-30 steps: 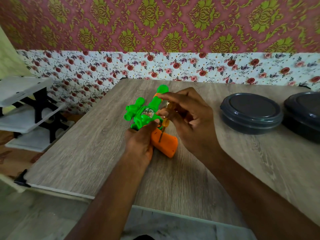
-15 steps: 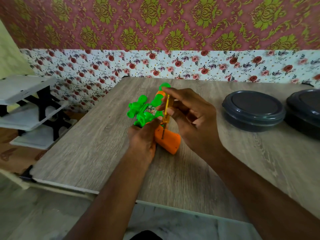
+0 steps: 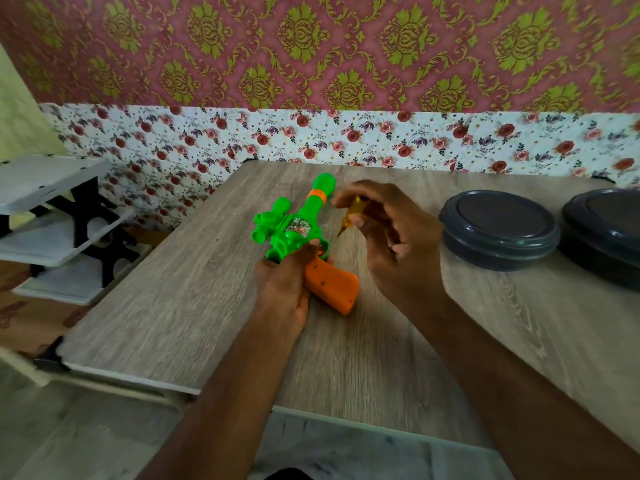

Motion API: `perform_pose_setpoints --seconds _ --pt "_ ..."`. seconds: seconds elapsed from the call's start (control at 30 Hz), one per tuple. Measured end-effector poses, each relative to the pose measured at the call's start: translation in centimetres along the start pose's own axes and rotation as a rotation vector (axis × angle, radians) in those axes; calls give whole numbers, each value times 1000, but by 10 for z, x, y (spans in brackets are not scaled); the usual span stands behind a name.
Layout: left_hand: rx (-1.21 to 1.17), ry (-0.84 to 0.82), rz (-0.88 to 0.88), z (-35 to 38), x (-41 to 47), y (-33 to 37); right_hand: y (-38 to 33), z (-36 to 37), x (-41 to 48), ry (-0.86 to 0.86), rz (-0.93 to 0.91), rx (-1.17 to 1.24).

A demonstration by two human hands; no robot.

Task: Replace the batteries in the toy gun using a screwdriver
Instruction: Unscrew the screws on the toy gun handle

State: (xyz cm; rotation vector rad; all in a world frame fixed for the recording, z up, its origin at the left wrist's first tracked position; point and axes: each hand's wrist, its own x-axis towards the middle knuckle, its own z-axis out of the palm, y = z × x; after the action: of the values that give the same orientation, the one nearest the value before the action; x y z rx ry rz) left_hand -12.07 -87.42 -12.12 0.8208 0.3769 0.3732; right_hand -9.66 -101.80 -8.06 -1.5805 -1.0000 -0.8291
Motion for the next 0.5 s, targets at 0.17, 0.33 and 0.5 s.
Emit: perform_pose_setpoints --seconds 0.17,0.33,0.5 --pt "-79 59 -42 0 2 6 38 -1 -9 -236 -131 -248" --pt "-75 111 -34 -2 3 5 64 -2 -7 -395 -137 -289" --pt "-85 113 -10 -4 5 4 72 5 -13 -626 -96 -325"
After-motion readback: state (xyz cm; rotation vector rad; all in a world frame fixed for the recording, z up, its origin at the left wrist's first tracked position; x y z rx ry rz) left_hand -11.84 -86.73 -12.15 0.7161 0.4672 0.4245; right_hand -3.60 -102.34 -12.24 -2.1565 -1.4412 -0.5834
